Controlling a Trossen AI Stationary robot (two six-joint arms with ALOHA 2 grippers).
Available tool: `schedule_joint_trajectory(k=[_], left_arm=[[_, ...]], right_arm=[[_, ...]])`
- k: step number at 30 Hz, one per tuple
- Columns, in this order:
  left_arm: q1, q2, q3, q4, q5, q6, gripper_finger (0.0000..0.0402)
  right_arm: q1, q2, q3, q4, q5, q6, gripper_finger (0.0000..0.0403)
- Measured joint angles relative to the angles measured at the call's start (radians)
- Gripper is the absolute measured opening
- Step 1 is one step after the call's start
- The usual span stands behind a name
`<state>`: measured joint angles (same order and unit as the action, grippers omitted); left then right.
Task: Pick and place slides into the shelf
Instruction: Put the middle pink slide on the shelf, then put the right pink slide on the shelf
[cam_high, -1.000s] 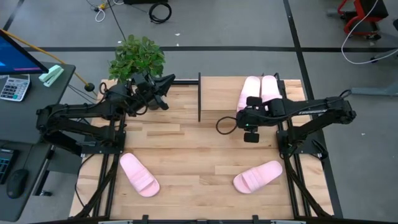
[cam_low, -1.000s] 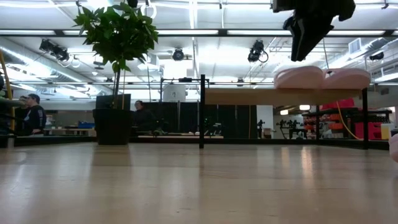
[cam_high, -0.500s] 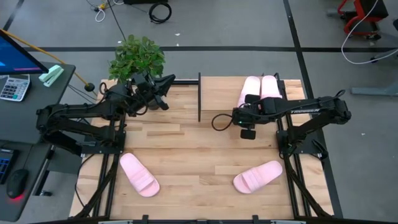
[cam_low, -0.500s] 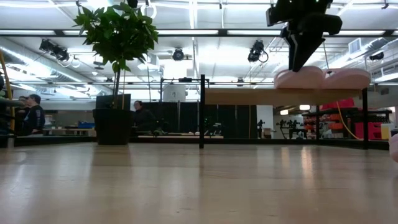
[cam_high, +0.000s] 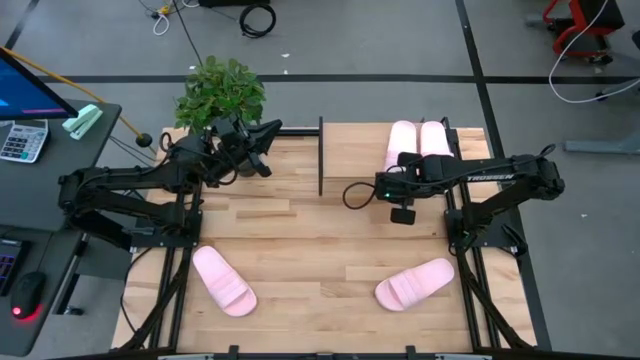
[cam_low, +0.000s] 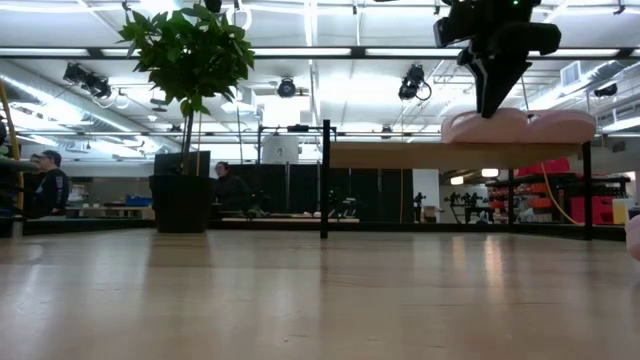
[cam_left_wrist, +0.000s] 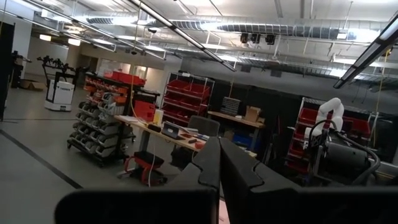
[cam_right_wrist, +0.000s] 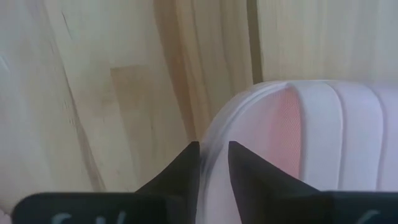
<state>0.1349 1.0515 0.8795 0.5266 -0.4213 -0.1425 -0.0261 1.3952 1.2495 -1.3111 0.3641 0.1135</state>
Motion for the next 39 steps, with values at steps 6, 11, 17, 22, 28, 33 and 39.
schedule_joint_trajectory(k=[6, 11, 17, 22, 28, 33, 39], left_arm=[[0.000, 0.000, 0.000, 0.000, 0.000, 0.000, 0.0023], [0.000, 0.000, 0.000, 0.000, 0.000, 0.000, 0.0026], [0.000, 0.000, 0.000, 0.000, 0.000, 0.008, 0.0016], [0.000, 0.000, 0.000, 0.000, 0.000, 0.009, 0.0013], [0.000, 0.000, 0.000, 0.000, 0.000, 0.023, 0.0024], [0.000, 0.000, 0.000, 0.000, 0.000, 0.023, 0.0032], [0.000, 0.000, 0.000, -0.029, 0.000, 0.018, 0.0036]], right_arm=[[0.000, -0.002, 0.000, -0.035, -0.001, 0.001, 0.0069], [0.000, -0.009, 0.000, -0.039, -0.005, 0.015, 0.0069], [0.001, -0.010, 0.000, -0.042, -0.041, 0.022, 0.0082], [0.001, -0.010, 0.000, -0.055, -0.048, 0.026, 0.0103], [0.003, -0.010, 0.047, -0.110, -0.046, 0.059, 0.0127], [0.006, -0.012, 0.143, -0.210, -0.042, 0.116, 0.0135], [0.096, -0.080, 0.152, -0.225, -0.100, 0.326, 0.0133]])
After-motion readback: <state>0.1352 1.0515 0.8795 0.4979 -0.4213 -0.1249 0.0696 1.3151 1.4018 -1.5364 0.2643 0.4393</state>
